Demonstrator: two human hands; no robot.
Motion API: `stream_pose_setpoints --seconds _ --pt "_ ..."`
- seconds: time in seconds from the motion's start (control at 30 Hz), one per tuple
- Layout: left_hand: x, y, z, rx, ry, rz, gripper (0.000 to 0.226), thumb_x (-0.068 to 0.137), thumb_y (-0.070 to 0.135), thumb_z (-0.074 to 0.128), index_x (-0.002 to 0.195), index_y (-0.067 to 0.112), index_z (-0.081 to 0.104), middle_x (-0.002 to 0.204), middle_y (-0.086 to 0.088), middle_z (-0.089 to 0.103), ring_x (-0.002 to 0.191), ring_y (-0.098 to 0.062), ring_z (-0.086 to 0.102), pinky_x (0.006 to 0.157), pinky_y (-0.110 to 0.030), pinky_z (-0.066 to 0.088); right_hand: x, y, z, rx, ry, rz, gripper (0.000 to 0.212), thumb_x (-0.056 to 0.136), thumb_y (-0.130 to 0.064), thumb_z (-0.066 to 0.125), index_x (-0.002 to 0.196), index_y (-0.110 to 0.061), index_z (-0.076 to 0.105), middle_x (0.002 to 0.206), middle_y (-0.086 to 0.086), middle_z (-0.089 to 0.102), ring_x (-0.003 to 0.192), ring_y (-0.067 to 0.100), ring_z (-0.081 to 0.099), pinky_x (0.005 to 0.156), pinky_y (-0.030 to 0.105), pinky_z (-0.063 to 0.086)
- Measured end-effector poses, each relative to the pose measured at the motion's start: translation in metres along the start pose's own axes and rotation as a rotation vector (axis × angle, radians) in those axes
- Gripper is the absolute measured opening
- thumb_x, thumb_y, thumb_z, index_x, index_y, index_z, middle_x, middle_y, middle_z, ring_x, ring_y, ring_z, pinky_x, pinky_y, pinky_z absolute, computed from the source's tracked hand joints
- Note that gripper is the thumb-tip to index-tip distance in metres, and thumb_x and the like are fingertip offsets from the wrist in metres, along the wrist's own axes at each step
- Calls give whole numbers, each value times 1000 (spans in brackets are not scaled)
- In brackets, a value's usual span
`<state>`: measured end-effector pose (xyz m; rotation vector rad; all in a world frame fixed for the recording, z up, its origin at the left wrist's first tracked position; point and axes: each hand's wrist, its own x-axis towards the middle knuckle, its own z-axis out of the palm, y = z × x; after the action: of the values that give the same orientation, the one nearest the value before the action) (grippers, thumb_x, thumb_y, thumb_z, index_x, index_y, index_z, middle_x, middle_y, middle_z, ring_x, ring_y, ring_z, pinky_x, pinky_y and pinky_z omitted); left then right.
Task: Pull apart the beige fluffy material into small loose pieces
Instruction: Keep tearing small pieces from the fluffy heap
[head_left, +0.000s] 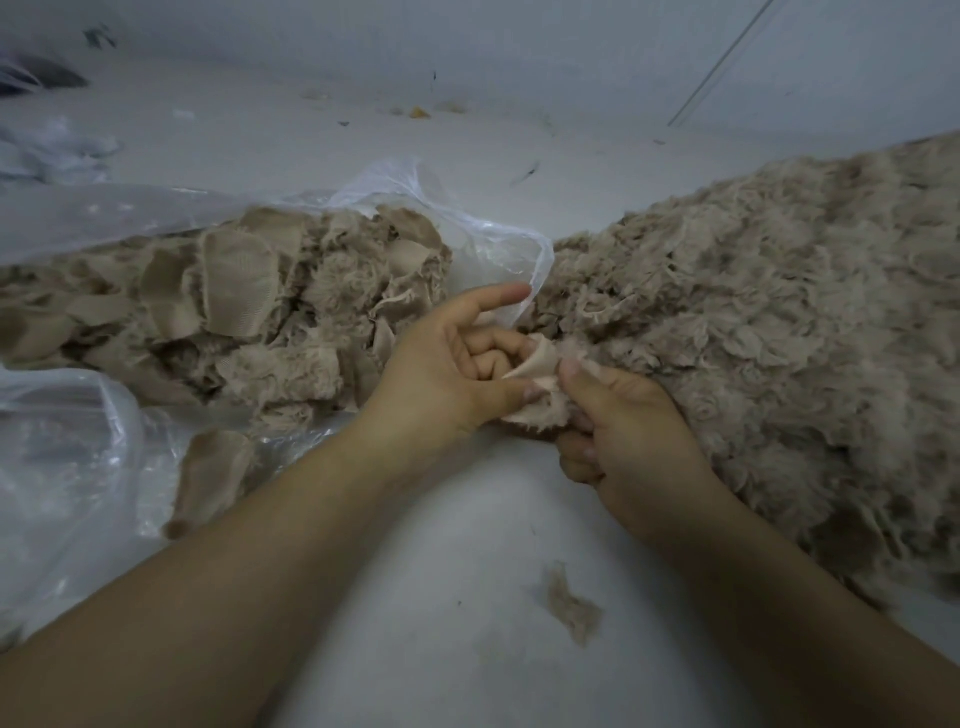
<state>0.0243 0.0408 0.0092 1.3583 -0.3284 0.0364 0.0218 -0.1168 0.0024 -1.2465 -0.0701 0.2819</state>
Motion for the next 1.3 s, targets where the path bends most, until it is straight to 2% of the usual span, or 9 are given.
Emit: stream_pose_setpoints --seconds 0.13,0.3,0.43,0.53,0.7,0.8,0.87,1.0,1.3 --pt "1 2 -5 -22 -39 -54 75 66 -21 68 129 17 54 81 -9 66 69 -13 62 64 -23 52 4 -3 -2 170 121 45 44 105 -27 41 63 -17 51 49 -5 30 34 5 19 37 10 18" --pt "-4 1 1 15 -205 -91 85 70 -20 61 145 16 41 87 -8 60 65 -16 49 59 -25 41 -1 -3 -1 -10 -21 -2 39 90 -42 58 56 -24 63 49 -6 30 37 5 19 38 14 19" --pt "-6 3 1 89 -312 -92 84 72 -23 58 145 16 42 93 -13 55 61 -11 45 56 -21 39 -1 0 -2 -64 -22 -16 41 99 -27 53 62 -23 70 52 -2 37 39 6 21 37 15 19" --pt "-7 6 -2 144 -331 -116 78 73 -18 63 141 18 47 90 -17 54 73 -21 53 64 -24 44 0 0 -2 -15 32 -6 32 99 -17 52 68 -18 55 49 -3 37 36 5 24 35 14 21" --pt "-3 6 -8 237 -208 -247 44 72 -15 72 106 9 57 64 -11 57 41 -10 47 38 -18 38 3 -1 -3 82 100 26 37 99 -11 49 63 -14 42 46 -3 29 32 6 22 35 13 20" --pt "-4 5 -6 220 -132 -298 33 68 10 83 87 8 56 61 -16 52 29 -12 38 32 -14 30 3 -1 -1 85 106 32 34 98 -10 50 65 -13 42 45 -4 31 32 5 23 35 12 20" --pt "-7 4 0 225 -99 -295 30 69 27 79 82 7 61 61 -18 53 28 -13 39 33 -12 28 2 0 -2 35 94 33 27 98 -12 52 71 -12 46 46 -4 35 33 4 24 35 13 21" --pt "-7 -1 2 238 -44 -273 21 82 11 71 77 -6 60 47 -9 52 27 -10 37 32 -12 27 2 -1 -2 43 89 40 35 99 -11 50 66 -14 40 50 0 27 35 6 20 35 14 18" --pt "-4 7 -10 -122 -40 -134 10 74 15 70 67 11 64 50 -8 49 32 -12 35 32 -14 26 5 0 -2 105 132 5 26 100 -9 44 74 -8 41 46 -4 29 32 6 20 37 12 18"
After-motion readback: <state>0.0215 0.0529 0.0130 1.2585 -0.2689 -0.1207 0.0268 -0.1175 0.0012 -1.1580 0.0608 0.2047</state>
